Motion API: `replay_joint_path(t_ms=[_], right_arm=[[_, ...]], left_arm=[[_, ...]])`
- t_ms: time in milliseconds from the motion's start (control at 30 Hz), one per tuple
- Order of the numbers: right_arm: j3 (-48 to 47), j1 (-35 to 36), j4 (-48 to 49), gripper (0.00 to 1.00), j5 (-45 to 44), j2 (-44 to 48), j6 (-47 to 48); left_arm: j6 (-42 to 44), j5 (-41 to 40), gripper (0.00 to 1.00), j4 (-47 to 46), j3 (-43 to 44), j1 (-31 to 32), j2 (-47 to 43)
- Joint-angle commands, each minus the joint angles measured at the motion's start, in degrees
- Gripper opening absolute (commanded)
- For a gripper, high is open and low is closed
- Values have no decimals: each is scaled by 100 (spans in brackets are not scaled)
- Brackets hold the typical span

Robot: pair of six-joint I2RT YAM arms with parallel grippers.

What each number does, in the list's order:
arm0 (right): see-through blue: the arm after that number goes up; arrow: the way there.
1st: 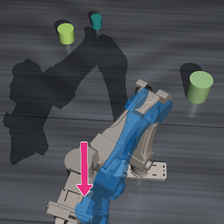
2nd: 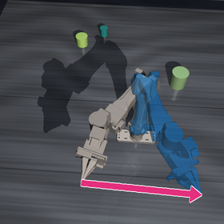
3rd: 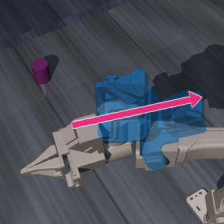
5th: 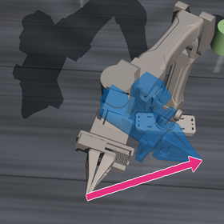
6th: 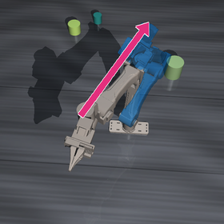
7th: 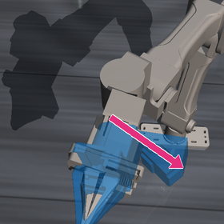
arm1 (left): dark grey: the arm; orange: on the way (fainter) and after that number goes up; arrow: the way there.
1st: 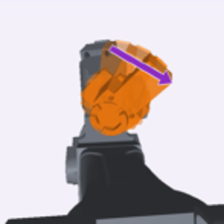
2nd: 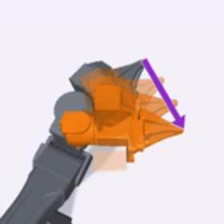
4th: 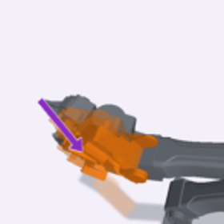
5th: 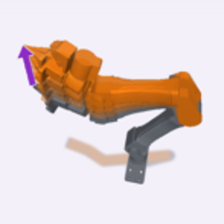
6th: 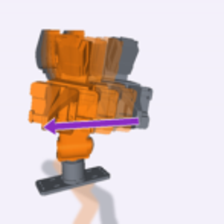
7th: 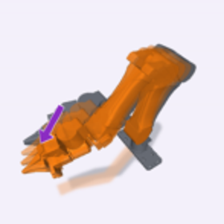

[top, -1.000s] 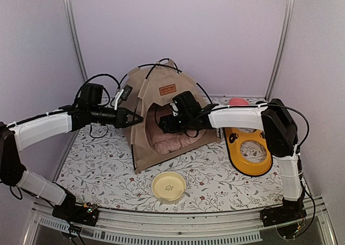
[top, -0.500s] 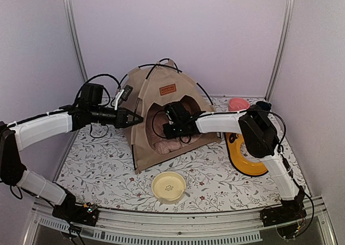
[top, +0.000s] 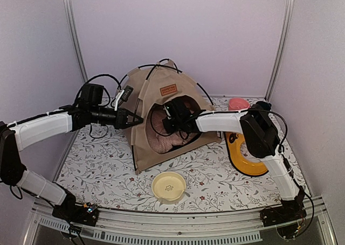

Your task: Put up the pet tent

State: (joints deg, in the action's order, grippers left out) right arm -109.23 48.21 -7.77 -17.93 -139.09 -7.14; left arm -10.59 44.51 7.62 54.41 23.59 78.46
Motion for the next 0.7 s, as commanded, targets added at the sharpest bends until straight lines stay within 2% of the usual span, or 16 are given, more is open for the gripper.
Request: replay_joint_path(t_ms=[0, 100, 200, 233, 333, 400, 567, 667], right_arm=[[-215, -157, 672, 0, -288, 263, 588], [-339, -184, 599, 0, -36, 110, 545], [-329, -214, 551, 8, 150, -6, 548], [-331, -236, 513, 15, 277, -39, 534], [-317, -280, 412, 47, 544, -90, 520], [-372, -282, 213, 62, 559, -81, 552], [6, -228, -165, 85, 637, 573, 242], [539, -105, -150, 93, 714, 1133, 109]], left_arm=[[41, 251, 0, 323, 58, 24, -74], [78, 244, 0, 388, 76, 18, -99], [92, 206, 0, 424, 62, 21, -130], [92, 177, 0, 425, 54, 20, -148], [69, 106, 0, 423, 54, 22, -155], [27, 34, 0, 398, 48, 20, -157], [-167, -641, 0, 384, 41, 14, -142], [-407, -1065, 0, 381, 69, 5, -67]])
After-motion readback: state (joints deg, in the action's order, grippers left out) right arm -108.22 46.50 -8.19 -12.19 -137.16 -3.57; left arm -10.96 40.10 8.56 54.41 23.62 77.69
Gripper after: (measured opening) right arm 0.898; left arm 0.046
